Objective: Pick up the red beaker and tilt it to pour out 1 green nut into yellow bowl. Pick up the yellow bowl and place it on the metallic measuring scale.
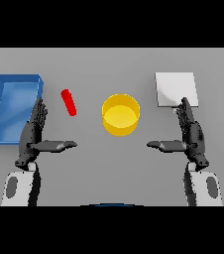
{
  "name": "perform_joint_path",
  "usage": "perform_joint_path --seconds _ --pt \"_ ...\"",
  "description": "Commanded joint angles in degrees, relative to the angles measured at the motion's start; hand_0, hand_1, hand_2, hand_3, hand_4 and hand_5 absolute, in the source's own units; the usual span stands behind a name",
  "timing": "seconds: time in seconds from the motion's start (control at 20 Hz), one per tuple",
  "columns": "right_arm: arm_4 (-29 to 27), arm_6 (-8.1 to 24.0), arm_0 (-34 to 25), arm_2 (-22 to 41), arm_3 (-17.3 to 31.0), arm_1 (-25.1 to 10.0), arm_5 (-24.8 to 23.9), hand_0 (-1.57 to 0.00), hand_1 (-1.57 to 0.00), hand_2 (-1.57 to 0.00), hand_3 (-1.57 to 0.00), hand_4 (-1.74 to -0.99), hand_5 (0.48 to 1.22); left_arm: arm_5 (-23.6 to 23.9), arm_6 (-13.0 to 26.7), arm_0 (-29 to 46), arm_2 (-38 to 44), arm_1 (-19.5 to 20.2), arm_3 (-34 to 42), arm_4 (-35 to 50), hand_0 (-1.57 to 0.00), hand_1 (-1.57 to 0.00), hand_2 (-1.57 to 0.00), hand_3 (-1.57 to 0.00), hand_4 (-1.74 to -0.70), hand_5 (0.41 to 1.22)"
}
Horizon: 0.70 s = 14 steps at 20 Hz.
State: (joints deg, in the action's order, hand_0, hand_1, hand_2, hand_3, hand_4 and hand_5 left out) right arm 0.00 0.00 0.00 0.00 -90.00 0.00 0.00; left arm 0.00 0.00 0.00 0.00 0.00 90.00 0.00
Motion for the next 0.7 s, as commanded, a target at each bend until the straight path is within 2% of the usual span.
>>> perform_joint_path --seconds 0.0,0.25,0.3,0.35,0.45,0.6,0.65 --pt "-0.02 0.00 0.01 0.00 -0.02 0.01 -0.05 0.00 0.00 0.00 0.00 -1.128 0.660 0.04 0.13 -0.23 0.16 0.11 -0.15 0.11 0.00 0.00 0.00 0.00 -1.09 0.623" --pt "0.54 -0.13 0.30 0.71 -0.46 0.81 -0.49 0.00 0.00 0.00 0.00 -1.128 0.660 -0.61 0.42 -2.42 1.45 1.24 -1.96 1.07 0.00 0.00 0.00 0.00 -1.09 0.623" --pt "6.72 -5.49 2.70 3.70 -2.46 -0.77 -1.72 0.00 0.00 0.00 0.00 -1.128 0.660 -0.22 -1.89 0.26 -0.90 1.61 0.24 -2.19 0.00 0.00 0.00 0.00 -1.09 0.623" --pt "10.79 -8.50 4.74 5.78 -4.24 -1.77 -2.48 0.00 0.00 0.00 0.00 -1.128 0.663 0.18 -3.05 2.37 -2.49 1.82 2.38 -4.36 0.00 0.00 0.00 0.00 -1.09 0.620" --pt "14.37 -7.77 5.57 7.40 -5.46 -2.55 -3.23 0.00 0.00 0.00 0.00 -1.126 0.666 0.42 -1.75 3.79 -3.45 2.88 4.75 -6.09 0.00 0.00 0.00 0.00 -1.09 0.615" --pt "15.90 -6.22 5.56 7.92 -6.23 -2.78 -3.78 0.00 0.00 0.00 0.00 -1.112 0.659 0.29 0.33 4.25 -3.73 3.99 5.80 -6.95 0.00 0.00 0.00 0.00 -1.10 0.616" --pt "15.31 -6.83 5.83 7.83 -6.73 -2.96 -3.32 0.00 0.00 0.00 0.00 -1.120 0.660 0.85 1.90 3.36 -4.48 3.20 5.34 -7.82 0.00 0.00 0.00 0.00 -1.09 0.613"
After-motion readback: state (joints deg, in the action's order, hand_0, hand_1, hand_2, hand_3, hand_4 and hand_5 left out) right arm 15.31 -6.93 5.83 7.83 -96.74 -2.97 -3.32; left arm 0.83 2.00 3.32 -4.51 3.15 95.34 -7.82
